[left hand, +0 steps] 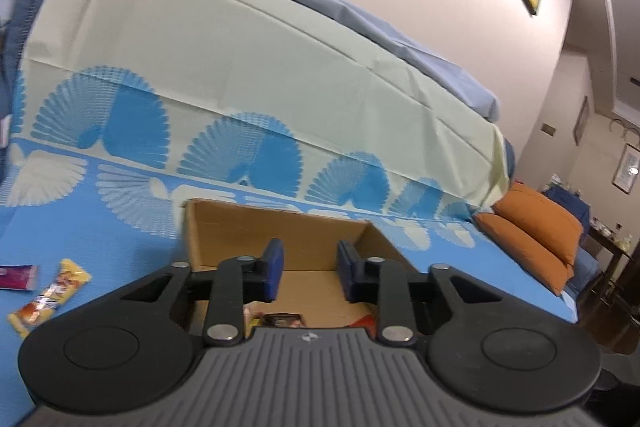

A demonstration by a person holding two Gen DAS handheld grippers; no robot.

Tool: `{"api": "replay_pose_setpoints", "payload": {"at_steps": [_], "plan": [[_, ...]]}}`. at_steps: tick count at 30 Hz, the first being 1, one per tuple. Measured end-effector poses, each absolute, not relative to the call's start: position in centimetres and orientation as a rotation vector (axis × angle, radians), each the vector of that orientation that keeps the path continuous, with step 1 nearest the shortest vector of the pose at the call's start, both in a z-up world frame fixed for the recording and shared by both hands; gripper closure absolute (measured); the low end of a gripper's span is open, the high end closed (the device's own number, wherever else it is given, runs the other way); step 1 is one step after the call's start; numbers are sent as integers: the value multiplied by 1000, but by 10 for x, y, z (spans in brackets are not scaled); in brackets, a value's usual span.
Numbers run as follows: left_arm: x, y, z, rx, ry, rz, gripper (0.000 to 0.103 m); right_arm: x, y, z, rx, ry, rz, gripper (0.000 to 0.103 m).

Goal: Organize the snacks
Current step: 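Open both tools to drop the Alpenliebe bar and red candy into box, then move both tools back to the last snacks beside the box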

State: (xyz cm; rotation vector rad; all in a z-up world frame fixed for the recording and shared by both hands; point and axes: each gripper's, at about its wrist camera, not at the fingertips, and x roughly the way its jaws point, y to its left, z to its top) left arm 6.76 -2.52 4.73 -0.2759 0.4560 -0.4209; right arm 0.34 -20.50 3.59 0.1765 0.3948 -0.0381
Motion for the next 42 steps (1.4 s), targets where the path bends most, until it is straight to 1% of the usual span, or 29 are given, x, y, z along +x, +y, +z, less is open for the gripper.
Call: {"api": "replay_pose_setpoints", "payload": {"at_steps": [2, 3, 4, 5, 6, 8, 9, 14, 19, 24, 28, 29, 31, 32, 33, 36, 37, 38, 39, 40, 41, 42], "plan": [[69, -14, 48, -281, 468, -393, 86, 3, -195, 37, 171, 388, -25, 51], [70, -7, 48, -287, 473, -379, 89, 4, -189, 38, 167, 383, -19, 57], [71, -1, 48, -293, 476, -368, 94, 4, -183, 38, 164, 379, -9, 62], [71, 6, 49, -298, 479, -356, 95, 4, -177, 39, 163, 377, 7, 73], [72, 13, 49, -301, 481, -342, 95, 5, -171, 39, 165, 374, 25, 81], [74, 26, 51, -304, 482, -317, 95, 5, -160, 40, 160, 367, 54, 89], [75, 34, 52, -304, 482, -302, 95, 5, -152, 40, 157, 364, 69, 90], [84, 80, 50, -319, 507, -204, 95, 5, -123, 42, 147, 354, 140, 90], [98, 141, 39, -412, 566, -65, 95, 5, -90, 41, 141, 355, 247, 90], [113, 187, 22, -482, 641, 57, 95, 21, -41, 34, 130, 410, 353, 90], [120, 211, 12, -501, 671, 116, 95, 50, -1, 20, 145, 467, 383, 89], [122, 215, 9, -502, 683, 121, 95, 59, 6, 15, 149, 485, 386, 88], [127, 216, 2, -491, 704, 121, 95, 77, 19, 2, 153, 524, 382, 80], [130, 216, -1, -480, 713, 115, 95, 87, 24, -5, 156, 548, 371, 71], [133, 215, -3, -463, 723, 106, 94, 96, 28, -12, 163, 572, 357, 65], [143, 208, -10, -368, 748, 79, 89, 123, 35, -31, 175, 631, 316, 58], [147, 205, -13, -331, 758, 70, 85, 132, 36, -38, 180, 651, 303, 57], [152, 203, -17, -294, 771, 62, 77, 139, 36, -45, 183, 664, 298, 57], [158, 198, -21, -263, 783, 60, 72, 147, 36, -50, 185, 679, 294, 57], [162, 197, -24, -233, 795, 63, 64, 155, 35, -56, 183, 693, 288, 57], [166, 197, -29, -204, 811, 71, 61, 162, 37, -62, 171, 706, 280, 57], [169, 197, -33, -187, 823, 77, 61, 168, 38, -67, 160, 722, 271, 57]]}}
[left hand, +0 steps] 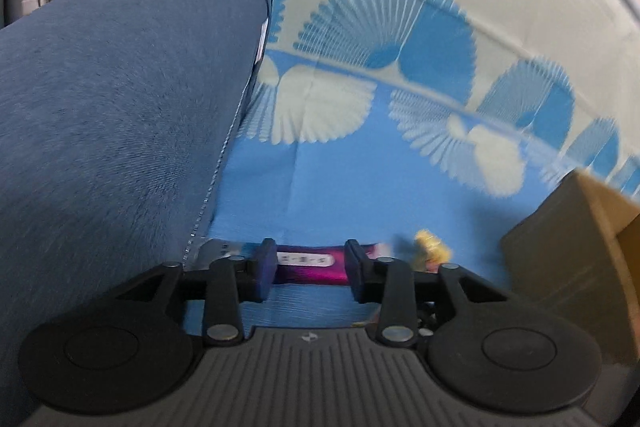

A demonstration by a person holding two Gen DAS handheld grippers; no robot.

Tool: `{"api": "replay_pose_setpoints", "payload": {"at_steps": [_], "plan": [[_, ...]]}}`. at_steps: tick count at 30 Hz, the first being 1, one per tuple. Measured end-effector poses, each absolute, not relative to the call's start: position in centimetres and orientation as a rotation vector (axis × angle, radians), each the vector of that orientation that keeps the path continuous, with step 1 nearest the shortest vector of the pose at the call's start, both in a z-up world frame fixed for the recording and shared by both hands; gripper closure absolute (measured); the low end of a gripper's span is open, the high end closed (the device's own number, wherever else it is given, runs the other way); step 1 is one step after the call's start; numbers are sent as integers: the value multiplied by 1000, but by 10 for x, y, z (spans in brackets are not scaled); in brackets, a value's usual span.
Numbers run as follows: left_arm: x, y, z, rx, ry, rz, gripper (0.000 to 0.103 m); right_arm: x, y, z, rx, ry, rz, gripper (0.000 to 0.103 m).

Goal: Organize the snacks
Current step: 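Grasp the purple-pink tube pack with left tool while right grasps yellow wafer bar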

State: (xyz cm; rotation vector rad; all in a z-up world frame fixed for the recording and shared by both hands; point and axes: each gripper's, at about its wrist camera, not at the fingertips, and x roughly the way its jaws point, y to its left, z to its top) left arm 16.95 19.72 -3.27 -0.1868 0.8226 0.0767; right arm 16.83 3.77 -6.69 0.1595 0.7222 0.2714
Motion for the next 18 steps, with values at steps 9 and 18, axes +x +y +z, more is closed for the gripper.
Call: {"api": "replay_pose_setpoints", "payload": {"at_steps": [9, 18], "plan": [[194, 172, -62, 75, 862, -28, 17, 171, 33, -89, 118, 731, 142, 91], [204, 179, -80, 58, 912, -47, 15, 164, 24, -92, 123, 718, 81, 91]]}}
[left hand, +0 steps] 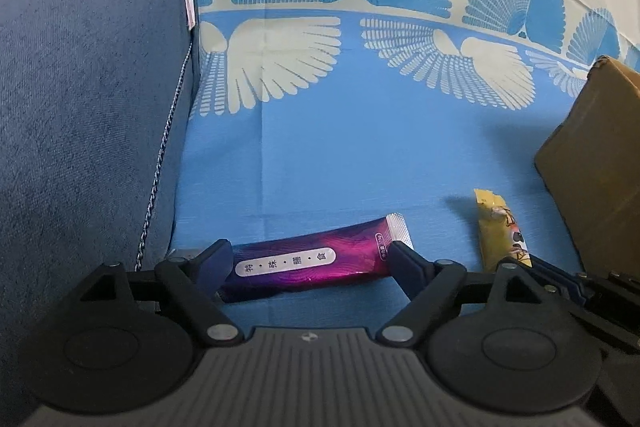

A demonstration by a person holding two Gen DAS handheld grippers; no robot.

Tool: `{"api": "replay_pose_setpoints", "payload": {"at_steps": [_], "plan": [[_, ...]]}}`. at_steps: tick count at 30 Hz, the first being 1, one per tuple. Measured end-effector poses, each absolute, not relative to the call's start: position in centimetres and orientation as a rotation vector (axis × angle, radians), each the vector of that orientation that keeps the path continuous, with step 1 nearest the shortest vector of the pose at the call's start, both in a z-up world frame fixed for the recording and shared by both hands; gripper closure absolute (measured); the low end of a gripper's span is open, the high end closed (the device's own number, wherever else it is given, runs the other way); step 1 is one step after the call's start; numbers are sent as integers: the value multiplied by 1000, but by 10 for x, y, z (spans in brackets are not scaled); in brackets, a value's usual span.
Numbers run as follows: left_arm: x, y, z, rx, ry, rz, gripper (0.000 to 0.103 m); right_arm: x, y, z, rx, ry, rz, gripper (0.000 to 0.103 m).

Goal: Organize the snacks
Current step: 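Grasp the purple-pink tube pack with left tool while right grasps yellow wafer bar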

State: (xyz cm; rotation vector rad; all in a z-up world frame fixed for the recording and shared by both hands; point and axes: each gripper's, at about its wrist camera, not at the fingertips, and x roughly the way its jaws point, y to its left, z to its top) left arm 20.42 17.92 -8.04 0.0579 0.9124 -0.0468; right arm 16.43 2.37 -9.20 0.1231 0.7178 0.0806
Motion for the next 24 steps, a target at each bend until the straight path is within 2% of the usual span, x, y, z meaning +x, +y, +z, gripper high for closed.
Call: {"api": "replay_pose_setpoints", "payload": {"at_steps": [3, 7, 10, 11, 13, 18, 19, 20, 21, 22, 23, 24], "plan": [[201, 177, -76, 68, 937, -89, 20, 164, 22, -92, 125, 718, 77, 91], [194, 168, -75, 160, 954, -118, 36, 163, 24, -91, 122, 720, 85, 91], [195, 165, -80, 228, 930, -70, 34, 161, 25, -91, 114, 719, 91, 91], [195, 165, -81, 238, 920, -56, 28, 161, 25, -91, 113, 720, 92, 90], [200, 166, -83, 233, 898, -22, 23, 161, 24, -91, 113, 720, 95, 90], [209, 170, -87, 184, 873, -20, 24, 162, 24, -92, 113, 717, 105, 90], [211, 171, -86, 166, 868, -23, 33, 161, 24, -92, 112, 715, 106, 90], [212, 171, -85, 158, 863, -21, 47, 161, 24, -92, 111, 714, 108, 90], [213, 172, -83, 155, 859, -14, 56, 160, 24, -92, 110, 712, 108, 90], [214, 173, -81, 146, 861, -8, 71, 160, 24, -92, 112, 711, 107, 90], [215, 176, -79, 123, 863, -5, 79, 160, 24, -91, 114, 709, 107, 90], [214, 180, -77, 92, 862, -2, 82, 160, 23, -91, 115, 707, 107, 90]]}}
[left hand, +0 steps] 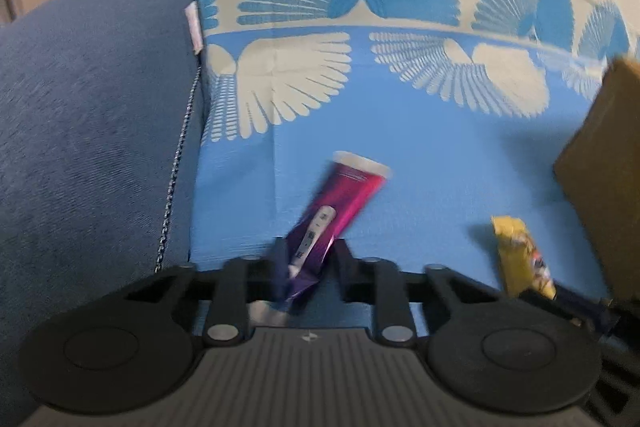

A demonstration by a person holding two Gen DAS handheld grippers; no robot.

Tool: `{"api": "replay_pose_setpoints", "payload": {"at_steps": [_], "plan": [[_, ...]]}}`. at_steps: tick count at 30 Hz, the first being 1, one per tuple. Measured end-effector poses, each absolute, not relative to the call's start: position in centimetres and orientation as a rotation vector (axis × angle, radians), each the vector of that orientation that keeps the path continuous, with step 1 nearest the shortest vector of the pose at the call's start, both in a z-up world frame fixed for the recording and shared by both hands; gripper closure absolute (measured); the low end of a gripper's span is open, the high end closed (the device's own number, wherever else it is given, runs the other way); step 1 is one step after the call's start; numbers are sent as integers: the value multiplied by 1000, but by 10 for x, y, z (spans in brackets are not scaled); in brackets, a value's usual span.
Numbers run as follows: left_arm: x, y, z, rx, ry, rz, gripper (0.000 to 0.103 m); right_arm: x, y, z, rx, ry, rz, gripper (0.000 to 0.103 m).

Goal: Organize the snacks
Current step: 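Grasp the purple-pink tube pack with left tool while right grasps yellow wafer bar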

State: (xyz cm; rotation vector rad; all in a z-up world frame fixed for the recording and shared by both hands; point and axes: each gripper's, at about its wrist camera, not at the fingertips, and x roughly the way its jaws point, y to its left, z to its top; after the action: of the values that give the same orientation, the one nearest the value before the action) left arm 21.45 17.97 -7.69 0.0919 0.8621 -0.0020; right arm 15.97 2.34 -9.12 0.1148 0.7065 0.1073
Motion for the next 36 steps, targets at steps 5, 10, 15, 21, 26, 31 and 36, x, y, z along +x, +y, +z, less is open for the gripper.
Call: {"api": "replay_pose_setpoints", "payload": {"at_steps": [5, 10, 15, 21, 26, 31, 36], "plan": [[213, 192, -66, 8, 853, 25, 95, 156, 22, -89, 106, 695, 118, 92], [200, 197, -53, -81, 864, 44, 98, 147, 22, -77, 69, 670, 161, 94], [175, 200, -39, -182, 885, 40, 98, 126, 12, -52, 58, 653, 215, 96], [131, 205, -28, -349, 948, -12, 99, 92, -5, -36, 69, 734, 298, 97], [90, 192, -28, -427, 1069, -83, 99, 58, -13, -30, 89, 876, 408, 97], [71, 177, -41, -379, 1185, -45, 98, 33, -21, -38, 133, 999, 464, 96], [73, 167, -45, -286, 1210, -19, 89, 29, -14, -53, 82, 1003, 475, 90]]}}
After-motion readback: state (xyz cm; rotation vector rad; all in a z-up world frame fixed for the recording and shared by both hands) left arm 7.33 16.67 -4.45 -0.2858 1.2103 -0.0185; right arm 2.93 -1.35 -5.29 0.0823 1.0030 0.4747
